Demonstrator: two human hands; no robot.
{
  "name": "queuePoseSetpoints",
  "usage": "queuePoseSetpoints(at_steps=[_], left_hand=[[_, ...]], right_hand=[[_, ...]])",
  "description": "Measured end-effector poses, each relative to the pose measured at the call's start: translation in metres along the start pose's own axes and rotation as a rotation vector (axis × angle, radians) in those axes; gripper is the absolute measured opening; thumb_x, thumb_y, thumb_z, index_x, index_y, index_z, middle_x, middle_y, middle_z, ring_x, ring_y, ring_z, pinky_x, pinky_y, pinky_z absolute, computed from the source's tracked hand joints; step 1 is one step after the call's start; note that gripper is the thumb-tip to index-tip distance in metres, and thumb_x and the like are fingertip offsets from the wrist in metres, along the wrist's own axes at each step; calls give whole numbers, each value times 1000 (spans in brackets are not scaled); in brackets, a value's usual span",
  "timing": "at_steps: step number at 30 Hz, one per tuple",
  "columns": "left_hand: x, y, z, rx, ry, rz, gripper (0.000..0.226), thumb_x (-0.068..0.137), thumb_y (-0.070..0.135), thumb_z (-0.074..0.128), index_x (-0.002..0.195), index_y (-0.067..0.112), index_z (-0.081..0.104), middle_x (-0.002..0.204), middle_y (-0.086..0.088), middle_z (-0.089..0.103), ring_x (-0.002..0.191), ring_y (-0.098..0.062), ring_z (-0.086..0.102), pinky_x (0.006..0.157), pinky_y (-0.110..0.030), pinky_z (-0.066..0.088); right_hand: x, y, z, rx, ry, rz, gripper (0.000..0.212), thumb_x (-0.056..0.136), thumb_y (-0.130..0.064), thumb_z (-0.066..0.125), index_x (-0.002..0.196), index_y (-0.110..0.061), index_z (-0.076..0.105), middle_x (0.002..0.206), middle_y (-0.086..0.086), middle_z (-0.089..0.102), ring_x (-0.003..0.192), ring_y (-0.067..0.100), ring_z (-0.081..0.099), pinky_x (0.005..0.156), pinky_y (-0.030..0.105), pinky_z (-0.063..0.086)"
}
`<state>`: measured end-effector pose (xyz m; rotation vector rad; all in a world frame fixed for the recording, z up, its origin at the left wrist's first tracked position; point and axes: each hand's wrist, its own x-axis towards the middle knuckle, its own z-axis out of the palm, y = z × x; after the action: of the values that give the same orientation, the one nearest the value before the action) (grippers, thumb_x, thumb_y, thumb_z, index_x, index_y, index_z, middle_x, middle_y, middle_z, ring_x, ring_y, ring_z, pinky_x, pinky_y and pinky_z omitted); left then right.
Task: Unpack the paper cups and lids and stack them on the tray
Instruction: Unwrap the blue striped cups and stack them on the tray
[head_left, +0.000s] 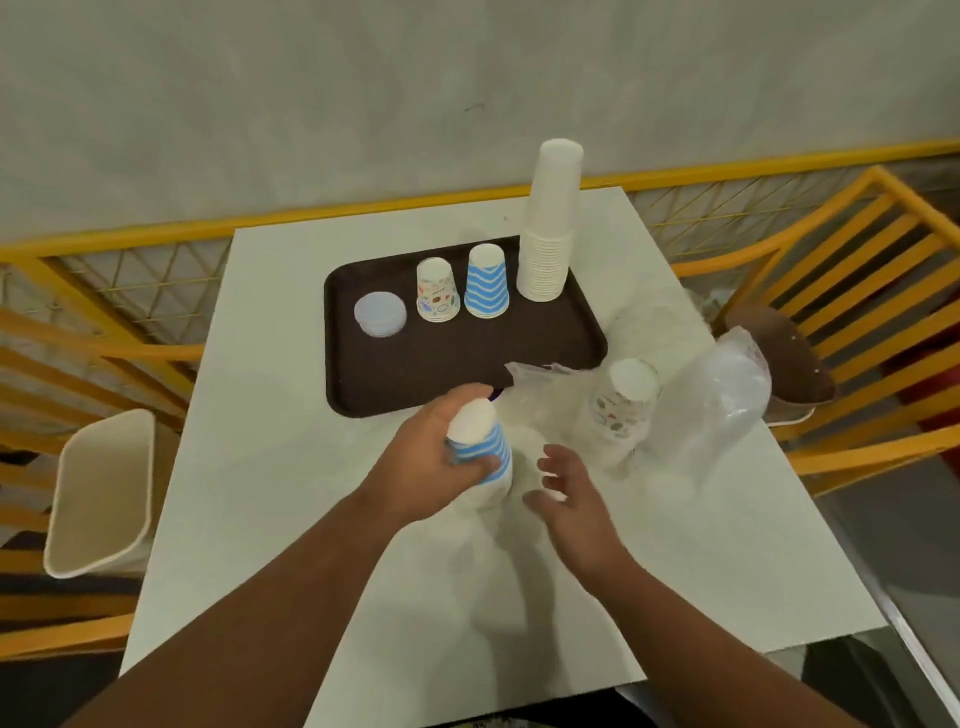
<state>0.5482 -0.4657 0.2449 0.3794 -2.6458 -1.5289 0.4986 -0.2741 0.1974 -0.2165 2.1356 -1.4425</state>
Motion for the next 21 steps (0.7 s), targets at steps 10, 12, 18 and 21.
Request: queuePoseSetpoints(at_steps=[10, 12, 18, 21], left_hand=[[-3, 24, 9, -316, 119, -266, 55, 86, 7, 71, 123, 44, 53, 122, 1, 58, 110, -23, 64, 80, -48, 60], [3, 39, 1, -339, 110, -269, 55, 88, 5, 67, 124, 44, 52, 124, 0, 58, 107, -22, 65, 78, -48, 60], [34, 80, -32, -279, 192, -166, 54, 78, 30, 79, 127, 37, 56, 119, 1, 68, 106, -16, 68, 91, -42, 56], [53, 87, -42, -201, 260, -149, 49, 83, 30, 76, 128, 33, 57, 120, 5, 66, 102, -7, 68, 89, -32, 57]], right_hand=[[16, -8, 7, -18, -193, -267, 52, 72, -29, 86, 107, -44, 51, 109, -19, 65, 98, -1, 63, 81, 14, 50], [17, -23, 3, 45, -203, -250, 52, 70, -32, 87, 108, -43, 53, 105, -18, 68, 95, 0, 65, 82, 20, 54], [45, -74, -5, 152, -235, -202, 65, 56, -50, 85, 113, -36, 58, 103, -15, 71, 92, 3, 69, 89, 38, 56], [57, -93, -4, 106, -201, -217, 69, 53, -53, 85, 113, -33, 59, 102, -13, 71, 90, 1, 68, 85, 32, 56]])
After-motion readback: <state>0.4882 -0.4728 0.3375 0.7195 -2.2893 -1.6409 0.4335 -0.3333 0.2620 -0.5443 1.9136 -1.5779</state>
